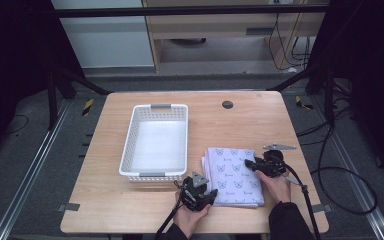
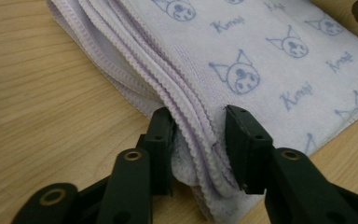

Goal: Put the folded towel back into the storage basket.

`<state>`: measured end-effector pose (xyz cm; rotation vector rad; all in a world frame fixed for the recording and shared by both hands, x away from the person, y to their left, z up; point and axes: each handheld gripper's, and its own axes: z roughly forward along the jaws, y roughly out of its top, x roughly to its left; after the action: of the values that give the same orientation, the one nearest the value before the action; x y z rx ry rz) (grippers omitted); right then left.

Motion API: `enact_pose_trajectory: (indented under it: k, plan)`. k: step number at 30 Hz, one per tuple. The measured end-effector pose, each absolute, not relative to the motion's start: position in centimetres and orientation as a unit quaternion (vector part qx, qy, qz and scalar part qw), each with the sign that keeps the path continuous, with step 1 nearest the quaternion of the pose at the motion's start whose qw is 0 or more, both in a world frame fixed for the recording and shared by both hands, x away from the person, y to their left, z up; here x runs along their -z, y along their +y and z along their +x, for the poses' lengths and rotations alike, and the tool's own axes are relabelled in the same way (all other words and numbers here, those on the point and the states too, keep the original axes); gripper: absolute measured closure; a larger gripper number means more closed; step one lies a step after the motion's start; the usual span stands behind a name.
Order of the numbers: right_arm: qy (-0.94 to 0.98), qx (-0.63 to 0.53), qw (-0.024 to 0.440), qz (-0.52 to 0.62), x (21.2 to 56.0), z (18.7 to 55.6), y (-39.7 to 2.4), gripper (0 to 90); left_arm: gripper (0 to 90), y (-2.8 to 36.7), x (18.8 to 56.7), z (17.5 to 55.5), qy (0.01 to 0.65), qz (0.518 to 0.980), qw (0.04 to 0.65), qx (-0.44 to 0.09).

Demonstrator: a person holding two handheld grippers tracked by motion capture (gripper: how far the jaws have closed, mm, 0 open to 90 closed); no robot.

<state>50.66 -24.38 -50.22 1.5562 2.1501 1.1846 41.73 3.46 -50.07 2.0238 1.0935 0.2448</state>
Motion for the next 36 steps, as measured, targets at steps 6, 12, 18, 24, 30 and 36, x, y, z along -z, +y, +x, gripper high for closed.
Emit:
enact_pose_trajectory:
  k: [6,12,18,24,30,36]
  plan:
    - [0.743,-0.399,0.128,0.522,49.8,50.5,-24.1,73.1,72.4,3.4,50.0,41.6,0.431,0.8,0.406,-0.101]
    - [0.753,-0.39,0.147,0.51,49.0,50.1,-23.9,75.4,74.4,3.5,49.7,41.7,0.426,0.8,0.41,-0.102]
    - [0.747,-0.409,0.16,0.498,47.5,49.2,-23.9,75.7,75.1,3.8,49.2,41.5,0.416,0.801,0.417,-0.108]
    - [0.745,-0.423,0.172,0.486,45.8,48.1,-23.8,75.7,75.3,4.2,48.0,41.1,0.408,0.799,0.427,-0.11]
    - [0.741,-0.437,0.181,0.476,44.4,47.2,-24.0,75.9,75.6,4.7,46.3,40.6,0.396,0.797,0.442,-0.114]
    - [0.734,-0.452,0.194,0.468,43.1,46.6,-23.9,75.9,75.6,5.0,44.9,40.4,0.387,0.795,0.45,-0.123]
